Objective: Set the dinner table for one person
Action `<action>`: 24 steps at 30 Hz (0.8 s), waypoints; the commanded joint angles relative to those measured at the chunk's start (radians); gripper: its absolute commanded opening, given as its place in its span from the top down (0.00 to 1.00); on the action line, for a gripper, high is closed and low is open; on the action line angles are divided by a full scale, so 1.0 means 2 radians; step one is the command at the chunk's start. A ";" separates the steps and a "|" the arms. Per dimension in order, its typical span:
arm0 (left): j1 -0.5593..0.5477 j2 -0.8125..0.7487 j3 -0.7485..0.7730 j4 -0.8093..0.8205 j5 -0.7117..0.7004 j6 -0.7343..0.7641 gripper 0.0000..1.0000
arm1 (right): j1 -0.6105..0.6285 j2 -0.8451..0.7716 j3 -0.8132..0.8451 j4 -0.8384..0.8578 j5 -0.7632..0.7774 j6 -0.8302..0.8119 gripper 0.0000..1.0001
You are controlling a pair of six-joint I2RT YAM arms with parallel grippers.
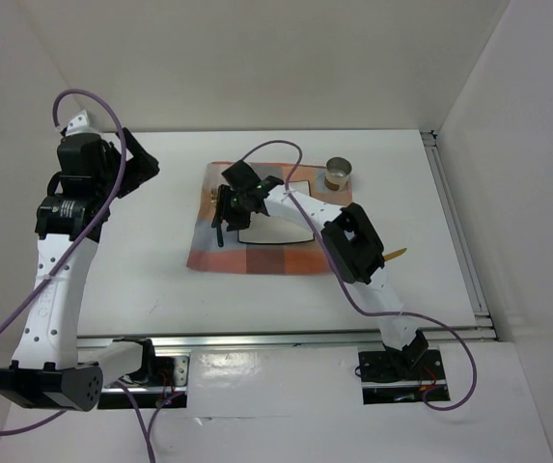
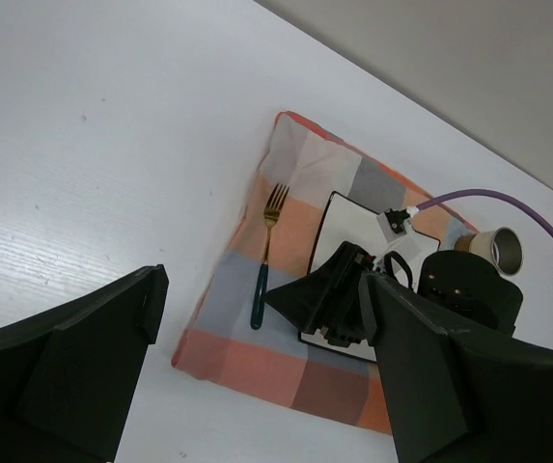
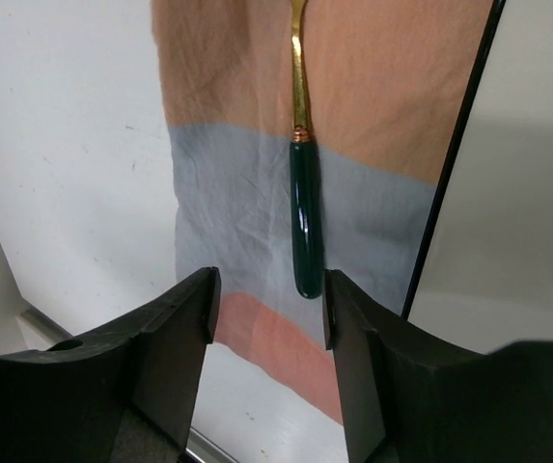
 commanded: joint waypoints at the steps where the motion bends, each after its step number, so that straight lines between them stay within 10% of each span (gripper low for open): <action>1: 0.003 -0.008 -0.002 0.008 -0.006 0.012 0.00 | 0.010 -0.063 -0.003 0.006 0.023 -0.017 0.41; 10: -0.020 0.045 -0.003 0.022 0.074 0.068 0.03 | -0.011 -0.281 -0.188 -0.039 0.165 -0.042 0.39; 19: -0.042 0.076 -0.015 0.041 0.092 0.064 0.03 | -0.205 -0.542 -0.505 -0.108 0.146 0.031 0.39; 24: -0.047 0.076 -0.030 0.051 0.076 0.059 0.02 | -0.344 -0.546 -0.562 -0.097 0.107 0.020 0.40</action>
